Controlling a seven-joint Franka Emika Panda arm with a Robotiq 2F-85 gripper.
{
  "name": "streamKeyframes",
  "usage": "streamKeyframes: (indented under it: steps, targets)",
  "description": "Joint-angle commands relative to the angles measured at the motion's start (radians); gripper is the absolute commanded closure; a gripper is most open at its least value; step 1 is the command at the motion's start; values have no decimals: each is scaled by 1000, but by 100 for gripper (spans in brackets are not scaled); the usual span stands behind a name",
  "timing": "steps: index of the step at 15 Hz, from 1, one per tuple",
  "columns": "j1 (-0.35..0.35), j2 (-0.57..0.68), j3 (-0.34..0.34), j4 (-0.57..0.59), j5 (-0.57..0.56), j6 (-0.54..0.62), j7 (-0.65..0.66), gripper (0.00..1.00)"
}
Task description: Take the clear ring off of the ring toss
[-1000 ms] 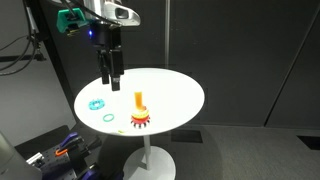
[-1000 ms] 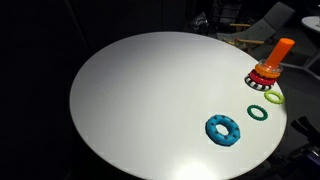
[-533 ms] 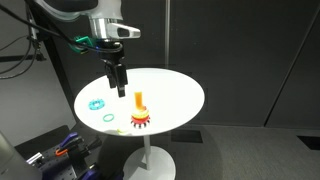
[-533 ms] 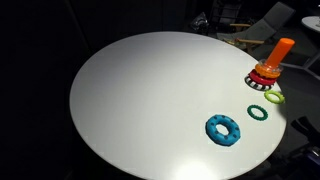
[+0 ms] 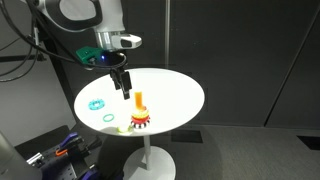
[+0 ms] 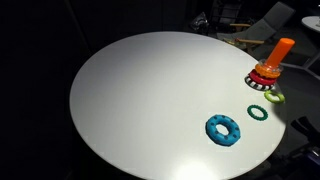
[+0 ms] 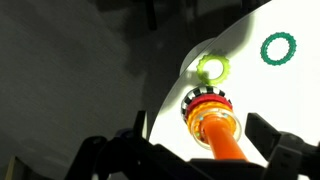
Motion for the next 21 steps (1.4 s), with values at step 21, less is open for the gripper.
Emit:
streamKeyframes:
  steps: [21]
  targets:
    - [27, 203, 18, -141, 158, 500, 30, 0]
